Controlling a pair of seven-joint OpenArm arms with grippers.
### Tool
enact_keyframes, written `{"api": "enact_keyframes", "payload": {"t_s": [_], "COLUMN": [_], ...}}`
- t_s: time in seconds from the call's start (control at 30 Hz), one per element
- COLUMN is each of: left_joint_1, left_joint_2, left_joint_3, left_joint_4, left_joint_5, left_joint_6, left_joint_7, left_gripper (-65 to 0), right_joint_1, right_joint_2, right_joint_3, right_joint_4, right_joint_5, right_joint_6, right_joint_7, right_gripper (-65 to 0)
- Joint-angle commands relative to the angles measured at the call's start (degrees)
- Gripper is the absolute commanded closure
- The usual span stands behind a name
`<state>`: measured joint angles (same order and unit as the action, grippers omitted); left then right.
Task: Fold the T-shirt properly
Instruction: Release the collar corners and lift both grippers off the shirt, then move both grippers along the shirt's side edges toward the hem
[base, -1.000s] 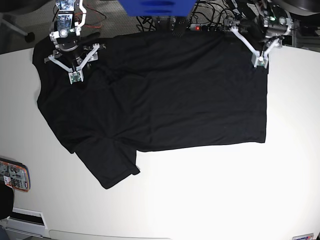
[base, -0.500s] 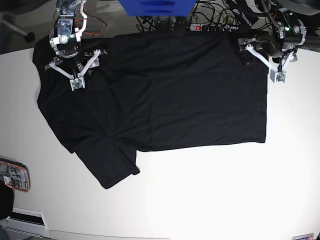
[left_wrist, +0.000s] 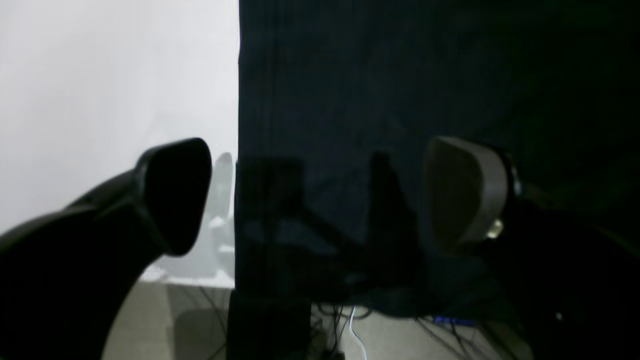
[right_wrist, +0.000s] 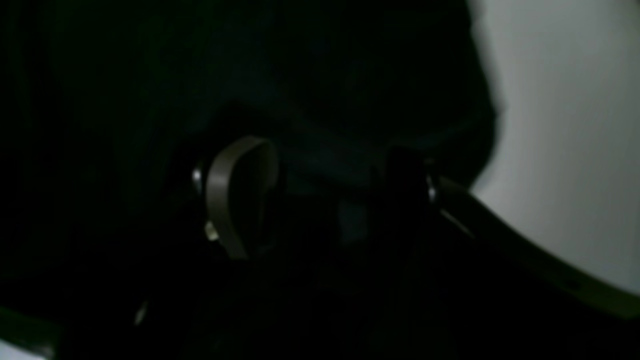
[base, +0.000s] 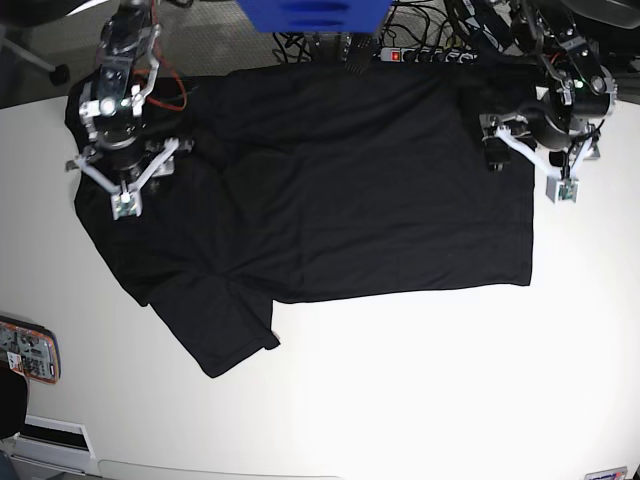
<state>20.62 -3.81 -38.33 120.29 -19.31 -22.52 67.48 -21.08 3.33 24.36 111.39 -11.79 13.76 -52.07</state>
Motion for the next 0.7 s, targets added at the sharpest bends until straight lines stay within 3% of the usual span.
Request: {"api": "enact_keyframes", "payload": {"t_s": [0.0,0.2,0.33,0.43,0.67], "left_joint_1": [-1.4,-8.4,-13.2,-15.3,-17.9], "left_joint_2": [-0.4,-0.5,-0.3,-0.1,-0.1], "left_joint_3": [-0.1,0.4,3.4,3.6,3.6], "left_joint_4": [0.4,-6.4,-12.4,-15.2,-20.4], "left_joint_5": [-0.3,0.2,6.1,7.0,7.3], "left_joint_6": [0.1,0.2,0.2,0.2,0.2], "left_joint_7": [-0.7,-0.7,-0.9,-1.0,-1.1], "left_gripper": [-65.0,-65.0,-65.0,-65.0,-65.0], "right_joint_1": [1.3,8.4,13.7,17.3,21.6], "right_joint_2": [0.5,0.5,0.5,0.5,0.5], "right_joint_3": [0.3,-0.8,-5.8,-7.8,-8.2], "right_joint_4": [1.3,0.6,0.6,-0.3,-15.5], "right_joint_5": [0.2,0.3,0.4,0.4,0.7], "right_joint_6": [-0.2,-0.1,-0.1,-0.1,-0.1], "right_joint_7": [1.1,-0.2,-4.8,-6.0,-4.8], "right_gripper": [-37.4,-37.4,-37.3,-37.3,-37.3]}}
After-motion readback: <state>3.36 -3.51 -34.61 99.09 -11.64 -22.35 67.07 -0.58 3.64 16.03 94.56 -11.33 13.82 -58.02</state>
